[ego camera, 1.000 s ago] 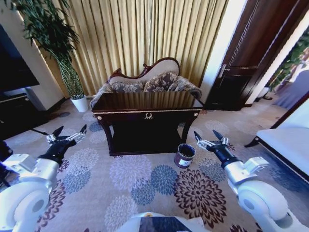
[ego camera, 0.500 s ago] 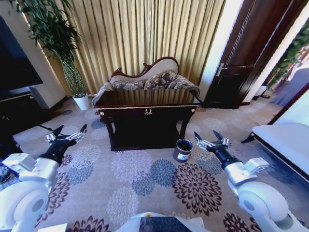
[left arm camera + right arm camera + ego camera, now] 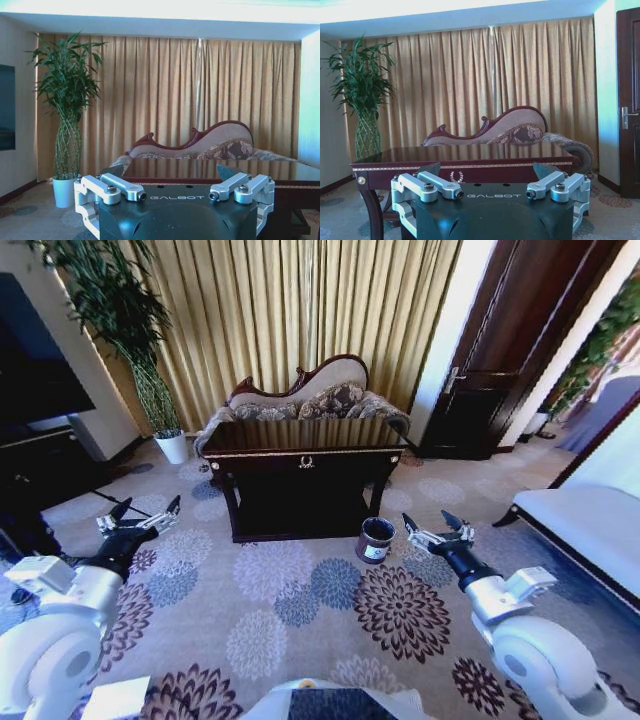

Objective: Move to the front of the table and place the trash on the table into the trash bin.

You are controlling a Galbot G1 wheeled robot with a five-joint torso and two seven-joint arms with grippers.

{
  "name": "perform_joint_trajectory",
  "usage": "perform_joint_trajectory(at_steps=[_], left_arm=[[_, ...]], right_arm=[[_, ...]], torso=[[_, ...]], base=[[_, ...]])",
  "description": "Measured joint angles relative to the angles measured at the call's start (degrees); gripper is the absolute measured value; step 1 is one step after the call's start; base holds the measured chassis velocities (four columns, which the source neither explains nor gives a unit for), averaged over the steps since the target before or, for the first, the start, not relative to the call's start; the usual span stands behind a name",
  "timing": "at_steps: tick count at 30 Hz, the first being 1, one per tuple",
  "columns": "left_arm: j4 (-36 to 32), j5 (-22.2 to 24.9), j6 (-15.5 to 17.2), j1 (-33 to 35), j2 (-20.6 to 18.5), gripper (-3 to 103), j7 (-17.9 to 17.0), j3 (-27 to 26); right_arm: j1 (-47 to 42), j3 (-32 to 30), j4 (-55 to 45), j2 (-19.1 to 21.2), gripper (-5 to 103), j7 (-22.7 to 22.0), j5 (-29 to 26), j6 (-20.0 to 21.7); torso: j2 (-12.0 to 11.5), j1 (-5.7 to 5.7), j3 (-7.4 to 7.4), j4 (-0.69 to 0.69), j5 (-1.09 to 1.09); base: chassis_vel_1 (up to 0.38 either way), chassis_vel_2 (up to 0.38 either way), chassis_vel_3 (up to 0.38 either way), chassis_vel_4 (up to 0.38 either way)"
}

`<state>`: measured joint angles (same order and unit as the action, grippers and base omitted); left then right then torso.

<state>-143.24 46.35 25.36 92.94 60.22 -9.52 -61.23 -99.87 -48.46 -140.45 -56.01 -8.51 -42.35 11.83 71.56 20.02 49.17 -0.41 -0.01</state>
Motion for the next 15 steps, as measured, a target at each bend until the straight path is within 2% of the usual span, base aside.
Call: perform_joint_trajectory(at_steps=[15], left_arm=[[0.0, 0.0, -0.1, 0.0, 0.3, 100, 0.2, 0.3]], right_arm=[[-0.4, 0.3, 0.5, -0.8, 100, 0.0, 1.5, -1.1]], torso=[[0.0, 0.01, 0.01, -0.02, 0.00]], base=[[0.124, -0.120, -0.134, 0.107]])
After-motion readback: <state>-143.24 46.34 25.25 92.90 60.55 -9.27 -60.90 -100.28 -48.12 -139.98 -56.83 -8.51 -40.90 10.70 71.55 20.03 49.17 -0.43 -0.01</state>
